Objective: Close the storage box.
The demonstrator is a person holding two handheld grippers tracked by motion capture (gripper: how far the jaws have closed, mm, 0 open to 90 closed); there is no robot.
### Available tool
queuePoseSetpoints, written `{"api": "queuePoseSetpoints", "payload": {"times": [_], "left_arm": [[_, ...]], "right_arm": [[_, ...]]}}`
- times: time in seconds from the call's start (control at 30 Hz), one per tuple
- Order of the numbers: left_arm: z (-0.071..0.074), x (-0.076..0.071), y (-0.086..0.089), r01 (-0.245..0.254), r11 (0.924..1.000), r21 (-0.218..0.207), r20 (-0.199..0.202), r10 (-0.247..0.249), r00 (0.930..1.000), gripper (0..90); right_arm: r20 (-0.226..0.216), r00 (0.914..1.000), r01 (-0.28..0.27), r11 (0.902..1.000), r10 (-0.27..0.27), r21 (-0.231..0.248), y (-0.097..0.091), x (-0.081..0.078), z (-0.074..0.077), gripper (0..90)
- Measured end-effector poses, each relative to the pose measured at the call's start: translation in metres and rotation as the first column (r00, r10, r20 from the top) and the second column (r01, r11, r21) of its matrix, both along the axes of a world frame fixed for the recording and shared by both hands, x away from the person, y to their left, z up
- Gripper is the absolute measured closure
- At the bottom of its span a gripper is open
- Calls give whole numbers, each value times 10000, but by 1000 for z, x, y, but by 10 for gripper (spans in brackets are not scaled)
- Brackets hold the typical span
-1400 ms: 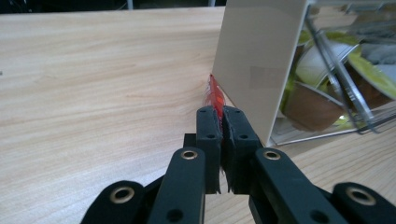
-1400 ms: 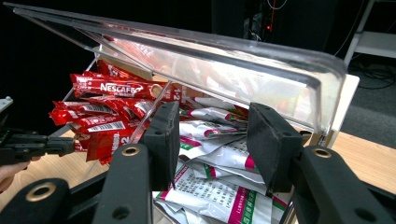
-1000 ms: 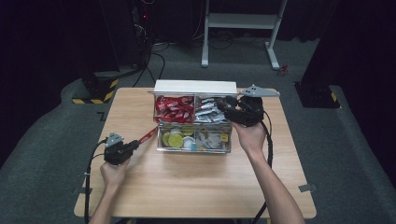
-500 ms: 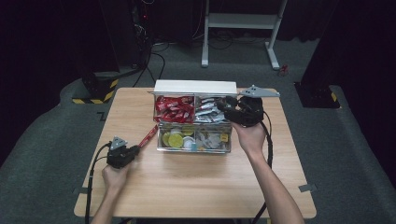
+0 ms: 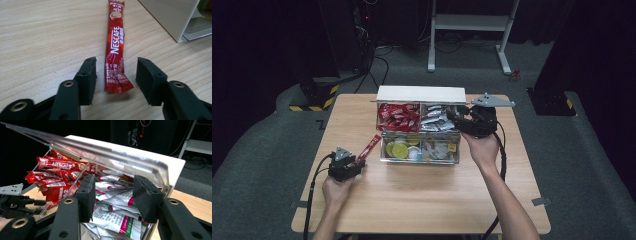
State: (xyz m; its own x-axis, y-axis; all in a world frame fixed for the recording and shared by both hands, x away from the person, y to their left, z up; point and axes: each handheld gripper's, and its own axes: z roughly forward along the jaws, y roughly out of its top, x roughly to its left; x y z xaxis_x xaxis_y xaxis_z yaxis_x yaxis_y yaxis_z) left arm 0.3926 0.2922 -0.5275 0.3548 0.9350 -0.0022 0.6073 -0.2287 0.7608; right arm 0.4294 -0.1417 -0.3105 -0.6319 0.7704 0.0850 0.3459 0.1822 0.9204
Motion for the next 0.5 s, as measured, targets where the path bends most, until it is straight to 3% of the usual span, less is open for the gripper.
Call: {"api": "queuePoseSetpoints", "payload": {"times": [0.5], "left_arm": [[-1,1,0,-60,10000,71,7,60,10000,397]], "right_arm": [[-115,9999,-121,9997,119,-191,-3,-7,-6,528]]}}
